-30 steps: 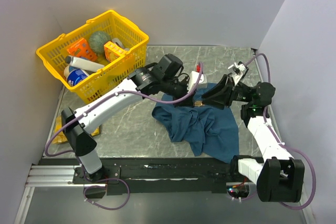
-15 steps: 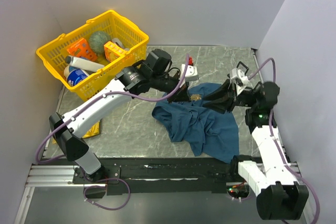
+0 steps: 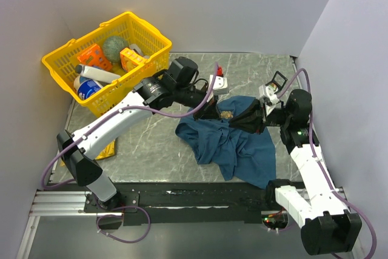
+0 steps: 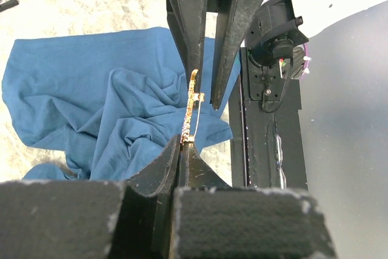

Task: Remove the brooch from the garment
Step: Place the brooch in the brooch box.

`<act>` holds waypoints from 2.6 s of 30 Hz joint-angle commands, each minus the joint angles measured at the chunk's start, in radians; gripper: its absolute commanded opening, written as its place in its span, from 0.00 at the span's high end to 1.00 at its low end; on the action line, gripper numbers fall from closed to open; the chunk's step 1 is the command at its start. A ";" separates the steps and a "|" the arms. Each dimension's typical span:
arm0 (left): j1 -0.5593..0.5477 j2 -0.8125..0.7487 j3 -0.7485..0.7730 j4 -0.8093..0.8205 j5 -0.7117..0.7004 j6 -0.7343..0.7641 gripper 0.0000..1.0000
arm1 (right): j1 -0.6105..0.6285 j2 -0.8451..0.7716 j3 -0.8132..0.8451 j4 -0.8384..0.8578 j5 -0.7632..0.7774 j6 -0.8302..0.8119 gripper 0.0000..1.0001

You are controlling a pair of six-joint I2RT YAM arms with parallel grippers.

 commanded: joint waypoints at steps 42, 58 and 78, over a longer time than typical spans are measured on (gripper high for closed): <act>0.000 -0.019 0.009 0.031 0.044 -0.019 0.94 | -0.033 -0.022 -0.055 0.359 -0.049 0.265 1.00; 0.002 -0.042 -0.005 0.007 -0.018 0.029 0.30 | -0.001 -0.056 0.155 -0.597 0.091 -0.772 1.00; 0.002 -0.109 -0.039 0.036 -0.430 0.045 0.08 | -0.003 -0.102 0.076 -0.472 0.954 -0.740 1.00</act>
